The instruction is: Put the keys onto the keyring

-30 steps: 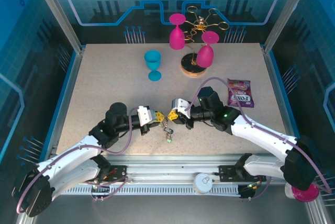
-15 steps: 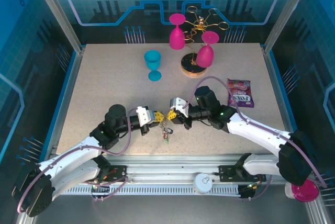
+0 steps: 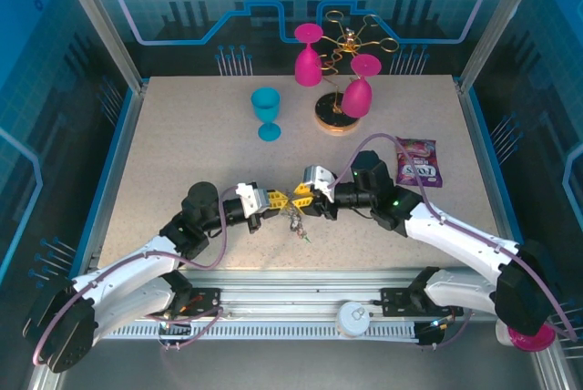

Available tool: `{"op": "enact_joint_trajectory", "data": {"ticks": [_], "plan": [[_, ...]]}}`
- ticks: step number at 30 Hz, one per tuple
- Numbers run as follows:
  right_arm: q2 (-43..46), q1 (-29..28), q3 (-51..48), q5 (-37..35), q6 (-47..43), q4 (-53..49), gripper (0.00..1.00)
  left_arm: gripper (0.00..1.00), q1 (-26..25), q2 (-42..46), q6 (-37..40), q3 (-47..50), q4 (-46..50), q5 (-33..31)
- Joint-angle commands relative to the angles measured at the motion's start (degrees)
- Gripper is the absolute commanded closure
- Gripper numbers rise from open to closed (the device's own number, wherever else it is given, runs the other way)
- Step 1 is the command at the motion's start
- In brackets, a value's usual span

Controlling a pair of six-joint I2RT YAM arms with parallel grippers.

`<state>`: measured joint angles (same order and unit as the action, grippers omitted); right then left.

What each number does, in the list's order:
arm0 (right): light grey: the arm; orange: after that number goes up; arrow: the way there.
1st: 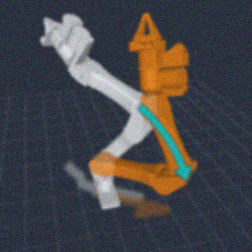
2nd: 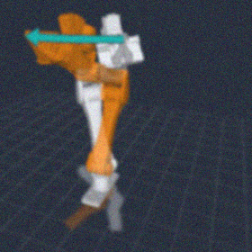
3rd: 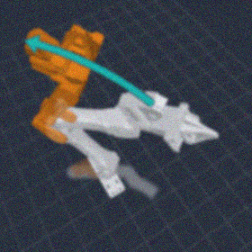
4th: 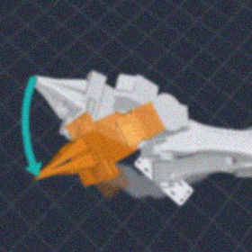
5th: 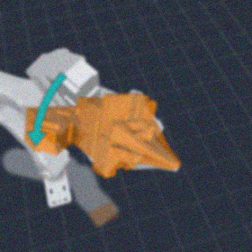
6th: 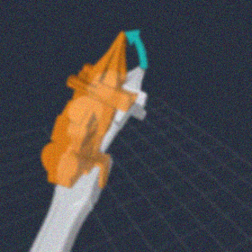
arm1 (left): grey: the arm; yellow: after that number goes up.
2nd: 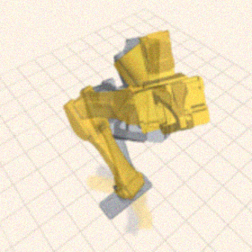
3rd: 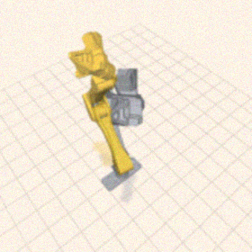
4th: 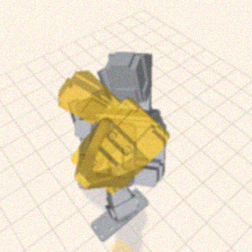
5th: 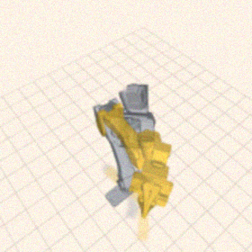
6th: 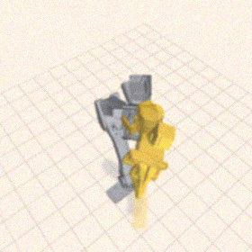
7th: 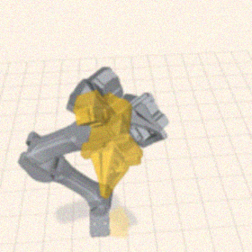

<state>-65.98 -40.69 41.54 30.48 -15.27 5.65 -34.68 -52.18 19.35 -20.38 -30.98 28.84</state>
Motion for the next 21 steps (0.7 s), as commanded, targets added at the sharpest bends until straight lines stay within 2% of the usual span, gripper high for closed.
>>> {"op": "enact_joint_trajectory", "data": {"ticks": [1, 15, 17, 20, 21], "plan": [[0.0, 0.8, -0.4, 0.9, -0.6, 2.5, 0.74, 1.0, 0.0, 0.4, -1.1, 0.1, -3.7, 2.3], [-3.3, 0.1, 0.6, 4.3, -0.6, 5.8, 0.79, 1.0, -0.1, 0.0, -1.6, 0.0, -4.7, 2.3], [-3.9, 0.0, 0.8, 5.0, -0.4, 6.7, 0.84, 1.0, -0.1, -0.3, -1.9, 0.2, -5.5, 2.4], [-4.4, 0.0, 1.2, 5.7, -0.4, 7.4, 0.99, 1.0, -0.1, -0.7, -2.1, 0.2, -6.2, 2.1], [-4.3, 0.0, 1.3, 5.6, -0.5, 7.4, 1.0, 1.0, -0.1, -0.6, -2.2, 0.3, -6.1, 1.8]]}}
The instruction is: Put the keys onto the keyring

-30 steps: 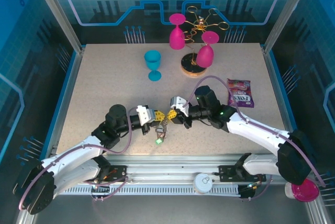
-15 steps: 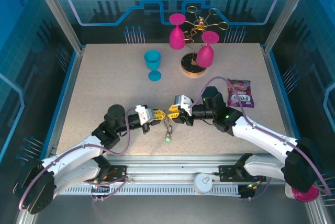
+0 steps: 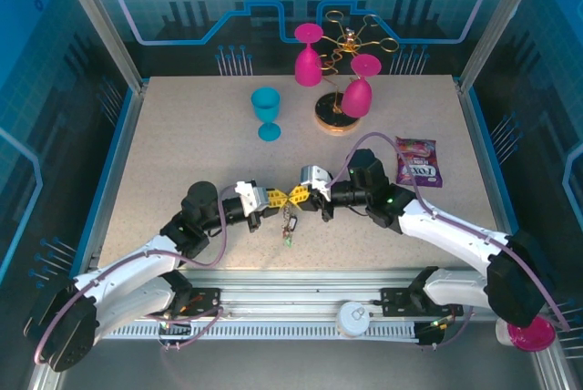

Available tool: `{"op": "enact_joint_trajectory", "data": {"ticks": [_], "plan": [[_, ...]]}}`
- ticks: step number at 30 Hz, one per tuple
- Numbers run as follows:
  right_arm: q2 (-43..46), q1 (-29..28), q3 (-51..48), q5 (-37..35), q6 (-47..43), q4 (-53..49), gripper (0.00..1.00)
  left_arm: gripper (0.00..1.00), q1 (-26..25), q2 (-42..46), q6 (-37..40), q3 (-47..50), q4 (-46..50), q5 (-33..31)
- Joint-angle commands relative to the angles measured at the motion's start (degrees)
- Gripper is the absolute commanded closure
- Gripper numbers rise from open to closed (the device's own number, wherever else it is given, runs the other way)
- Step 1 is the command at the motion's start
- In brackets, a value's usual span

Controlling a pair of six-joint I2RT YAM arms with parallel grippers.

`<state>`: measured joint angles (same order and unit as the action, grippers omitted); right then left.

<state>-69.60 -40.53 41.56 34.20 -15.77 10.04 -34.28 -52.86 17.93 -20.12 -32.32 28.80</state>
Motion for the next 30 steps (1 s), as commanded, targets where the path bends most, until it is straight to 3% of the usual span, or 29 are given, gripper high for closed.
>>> {"op": "enact_joint_trajectory", "data": {"ticks": [1, 2, 4, 12, 19, 21, 25, 29, 30], "plan": [[-0.6, -0.1, 1.2, 1.7, -0.3, 2.6, 1.0, 1.0, -0.5, 0.1, -0.7, 0.1, -4.6, 0.7], [-0.2, -0.1, 1.3, 1.3, -0.8, 2.0, 1.0, 1.0, -0.4, 0.4, -0.5, 0.1, -4.0, -0.2], [0.2, -0.1, 2.2, 0.0, -2.7, -1.5, 1.0, 0.88, -0.5, 1.3, 0.9, -0.3, -0.9, -2.2], [-2.1, -2.1, 11.7, -4.3, -13.6, -22.3, 1.0, 0.87, -0.5, 2.9, 8.6, -7.0, 19.7, -5.4], [-4.8, -3.9, 17.9, -6.3, -17.8, -31.1, 1.0, 0.82, -0.4, 1.8, 11.6, -9.9, 26.9, -5.3], [-5.5, -4.7, 19.5, -6.4, -19.0, -33.0, 1.0, 0.84, -0.5, 1.3, 12.4, -10.6, 28.3, -5.0], [-6.4, -6.3, 22.5, -6.7, -21.0, -36.5, 1.0, 0.98, -0.5, 0.5, 13.5, -11.7, 29.7, -4.4], [-4.9, -5.7, 21.3, -5.5, -19.2, -33.7, 1.0, 1.0, -0.4, 0.8, 14.2, -11.9, 29.6, -3.7], [-3.9, -5.1, 19.9, -4.8, -17.8, -31.9, 0.94, 1.0, -0.5, 1.1, 14.0, -11.4, 28.6, -3.5]]}}
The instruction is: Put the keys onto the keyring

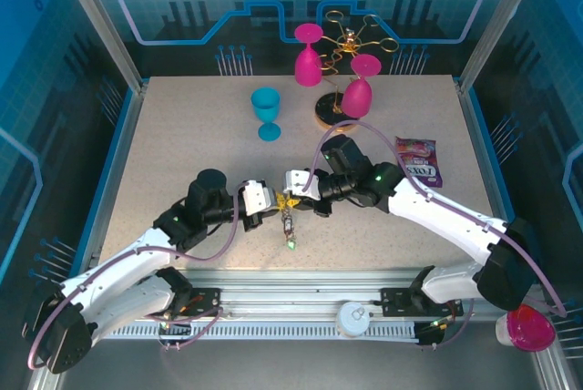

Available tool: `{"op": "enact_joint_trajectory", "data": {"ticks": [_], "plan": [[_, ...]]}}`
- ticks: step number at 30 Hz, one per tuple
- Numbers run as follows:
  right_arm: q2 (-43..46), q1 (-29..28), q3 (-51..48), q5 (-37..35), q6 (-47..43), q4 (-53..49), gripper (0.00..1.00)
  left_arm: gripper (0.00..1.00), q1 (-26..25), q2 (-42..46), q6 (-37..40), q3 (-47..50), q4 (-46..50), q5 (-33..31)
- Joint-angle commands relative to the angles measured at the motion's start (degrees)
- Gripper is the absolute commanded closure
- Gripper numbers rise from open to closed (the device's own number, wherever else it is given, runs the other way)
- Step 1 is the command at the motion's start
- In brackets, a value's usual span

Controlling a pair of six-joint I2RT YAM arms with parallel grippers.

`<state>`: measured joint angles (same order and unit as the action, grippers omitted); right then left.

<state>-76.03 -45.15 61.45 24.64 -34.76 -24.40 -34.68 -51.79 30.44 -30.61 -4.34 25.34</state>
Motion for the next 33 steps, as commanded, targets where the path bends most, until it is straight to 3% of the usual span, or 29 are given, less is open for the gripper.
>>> {"op": "enact_joint_trajectory", "data": {"ticks": [1, 6, 15, 25, 33], "plan": [[3.5, 0.5, -1.6, 5.6, 2.9, 4.9, 0.87, 1.0, 0.0, 0.5, 1.1, -0.3, -0.7, 0.2], [6.8, 3.5, -8.6, 7.7, 9.1, 13.8, 0.74, 1.0, 0.0, 1.7, -2.4, 3.0, -8.5, 2.8], [6.2, 3.7, -12.3, 7.4, 10.7, 17.7, 0.73, 1.0, 0.0, 1.8, -6.0, 5.8, -15.7, 4.4], [5.6, 3.9, -12.5, 7.0, 10.6, 18.1, 0.76, 1.0, 0.0, 2.4, -6.6, 6.5, -16.2, 4.5], [8.0, 4.5, -13.5, 7.0, 11.6, 16.6, 0.69, 1.0, 0.0, 3.1, -5.2, 7.0, -16.4, 2.2]]}}
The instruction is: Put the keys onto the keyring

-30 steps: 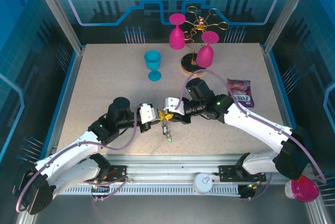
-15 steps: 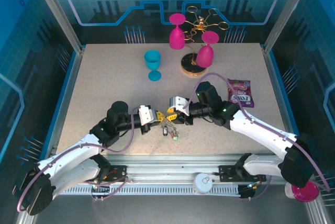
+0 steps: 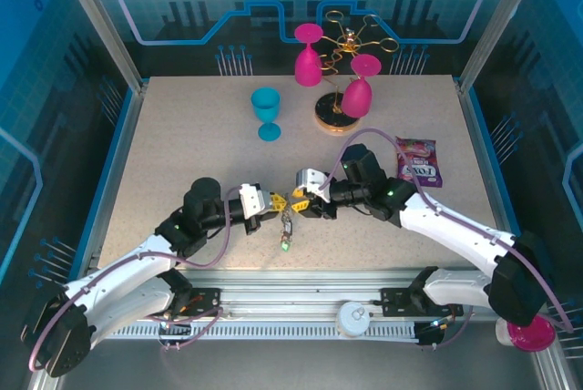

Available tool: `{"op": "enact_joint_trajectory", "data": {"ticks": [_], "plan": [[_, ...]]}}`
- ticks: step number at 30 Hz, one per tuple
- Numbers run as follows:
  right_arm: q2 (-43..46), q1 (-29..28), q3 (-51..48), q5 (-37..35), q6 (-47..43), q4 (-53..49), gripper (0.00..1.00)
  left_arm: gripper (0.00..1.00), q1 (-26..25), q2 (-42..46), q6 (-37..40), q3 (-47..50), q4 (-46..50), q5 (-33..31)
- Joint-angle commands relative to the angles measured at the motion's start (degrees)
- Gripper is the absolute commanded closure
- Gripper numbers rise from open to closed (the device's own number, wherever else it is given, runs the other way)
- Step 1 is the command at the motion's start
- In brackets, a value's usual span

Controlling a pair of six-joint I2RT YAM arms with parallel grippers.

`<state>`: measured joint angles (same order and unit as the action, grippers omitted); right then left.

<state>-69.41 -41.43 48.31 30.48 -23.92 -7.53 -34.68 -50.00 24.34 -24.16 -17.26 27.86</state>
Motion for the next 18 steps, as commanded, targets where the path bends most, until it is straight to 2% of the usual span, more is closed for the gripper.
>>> {"op": "enact_joint_trajectory", "data": {"ticks": [1, 5, 12, 18], "plan": [[1.3, 0.7, -0.4, 1.0, 0.8, -0.3, 0.7, 1.0, 0.0, 1.3, 1.0, 0.7, -3.7, -0.6], [0.6, 0.8, -0.1, 1.2, 1.4, 0.0, 0.75, 1.0, 0.0, 1.1, 0.9, 1.0, -4.3, -0.6], [0.1, 1.1, 0.3, 0.7, 2.3, 0.2, 0.98, 1.0, 0.0, 1.9, 1.0, 1.1, -3.7, -0.7], [-2.3, 1.5, 0.9, 0.2, 2.8, -0.7, 1.0, 1.0, 0.0, 2.1, -0.8, 0.4, -5.8, 1.0]]}}
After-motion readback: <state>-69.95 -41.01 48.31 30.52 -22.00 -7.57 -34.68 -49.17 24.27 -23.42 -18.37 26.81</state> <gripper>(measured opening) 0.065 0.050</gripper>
